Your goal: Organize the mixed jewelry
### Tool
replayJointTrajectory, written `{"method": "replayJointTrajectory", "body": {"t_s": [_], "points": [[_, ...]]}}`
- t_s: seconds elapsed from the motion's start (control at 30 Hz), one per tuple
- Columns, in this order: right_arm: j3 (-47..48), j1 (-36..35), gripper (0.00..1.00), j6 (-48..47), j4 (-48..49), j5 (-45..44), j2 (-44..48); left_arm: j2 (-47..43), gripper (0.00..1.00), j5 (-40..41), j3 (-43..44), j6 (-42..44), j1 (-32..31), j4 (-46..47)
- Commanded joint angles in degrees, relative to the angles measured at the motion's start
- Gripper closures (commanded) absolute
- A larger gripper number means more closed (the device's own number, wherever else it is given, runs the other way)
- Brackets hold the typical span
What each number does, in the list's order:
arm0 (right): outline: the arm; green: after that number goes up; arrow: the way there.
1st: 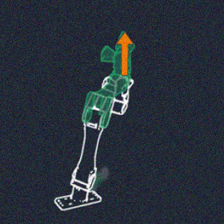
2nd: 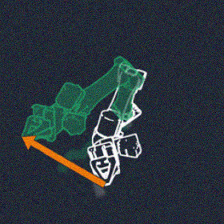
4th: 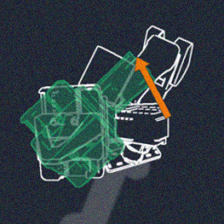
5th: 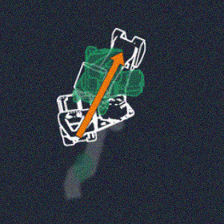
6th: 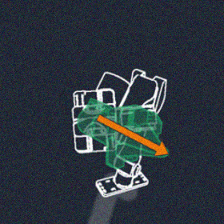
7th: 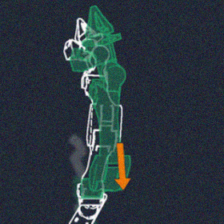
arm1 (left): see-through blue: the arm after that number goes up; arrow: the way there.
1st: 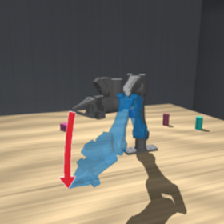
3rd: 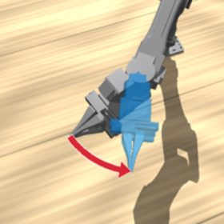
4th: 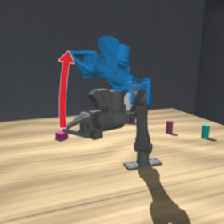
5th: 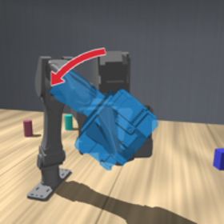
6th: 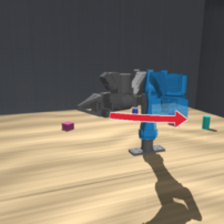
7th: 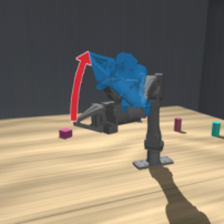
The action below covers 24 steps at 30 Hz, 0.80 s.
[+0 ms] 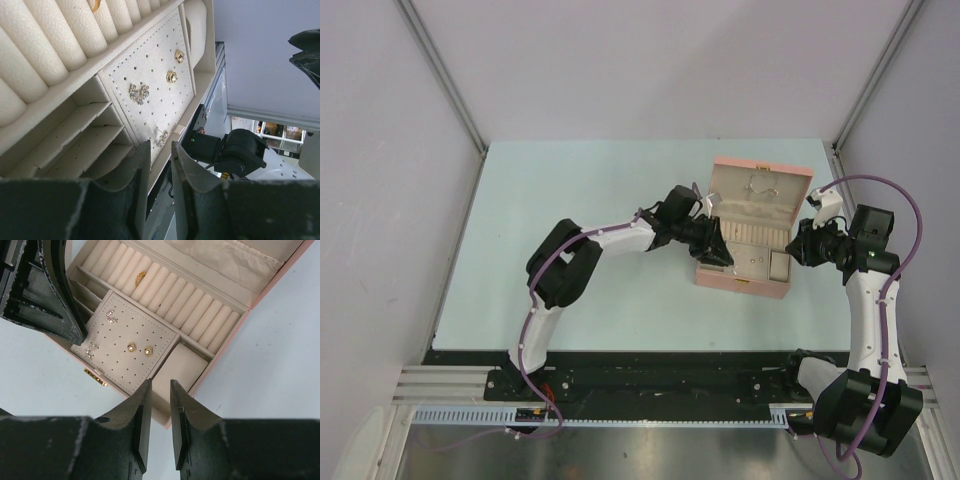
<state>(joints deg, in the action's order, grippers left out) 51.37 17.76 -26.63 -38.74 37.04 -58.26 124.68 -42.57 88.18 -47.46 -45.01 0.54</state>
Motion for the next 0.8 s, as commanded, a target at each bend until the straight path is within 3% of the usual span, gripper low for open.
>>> {"method": "replayJointTrajectory", "body": {"t_s": [0.0, 0.77], "points": [[-0.05, 0.35, 0.74, 0.0, 0.42, 1.11, 0.87, -4.01, 0.71, 1.35, 2.43, 2.37, 0.63, -2.03], [0.04, 0.43, 0.74, -0.26, 0.42, 0.85, 0.16, -5.86, 0.72, -0.67, 5.6, 3.69, -2.27, -4.05]]}}
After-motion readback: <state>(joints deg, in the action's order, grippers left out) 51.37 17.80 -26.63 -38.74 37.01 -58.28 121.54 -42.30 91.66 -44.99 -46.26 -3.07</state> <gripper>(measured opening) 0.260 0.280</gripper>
